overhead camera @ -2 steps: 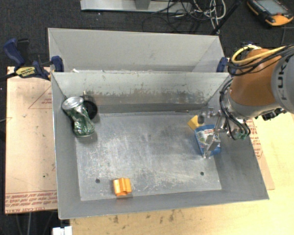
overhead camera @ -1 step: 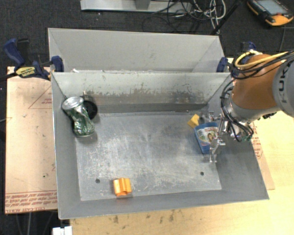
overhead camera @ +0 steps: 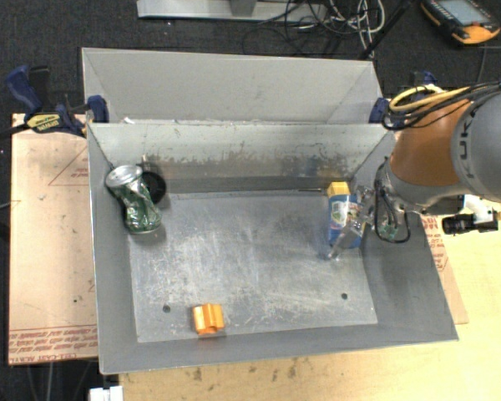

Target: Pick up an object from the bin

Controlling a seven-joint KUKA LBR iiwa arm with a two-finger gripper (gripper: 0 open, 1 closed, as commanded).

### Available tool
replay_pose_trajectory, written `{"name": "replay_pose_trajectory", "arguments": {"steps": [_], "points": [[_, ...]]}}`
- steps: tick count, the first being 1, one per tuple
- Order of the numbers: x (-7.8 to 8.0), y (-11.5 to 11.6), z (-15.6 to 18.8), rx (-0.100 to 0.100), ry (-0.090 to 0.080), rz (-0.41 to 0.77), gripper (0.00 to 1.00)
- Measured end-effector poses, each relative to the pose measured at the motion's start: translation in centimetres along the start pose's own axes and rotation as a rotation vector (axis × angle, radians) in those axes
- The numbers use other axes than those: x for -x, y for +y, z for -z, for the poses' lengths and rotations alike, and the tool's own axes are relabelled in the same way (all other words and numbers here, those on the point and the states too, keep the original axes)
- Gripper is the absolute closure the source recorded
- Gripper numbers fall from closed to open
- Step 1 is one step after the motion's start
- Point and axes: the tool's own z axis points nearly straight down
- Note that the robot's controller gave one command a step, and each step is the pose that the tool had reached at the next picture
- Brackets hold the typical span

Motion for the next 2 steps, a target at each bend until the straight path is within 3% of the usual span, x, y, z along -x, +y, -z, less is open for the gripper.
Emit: {"name": "replay_pose_trajectory", "arguments": {"steps": [2], "points": [[0.01,0.08,0.12,-0.002,0.000,0.001,1.00]]}}
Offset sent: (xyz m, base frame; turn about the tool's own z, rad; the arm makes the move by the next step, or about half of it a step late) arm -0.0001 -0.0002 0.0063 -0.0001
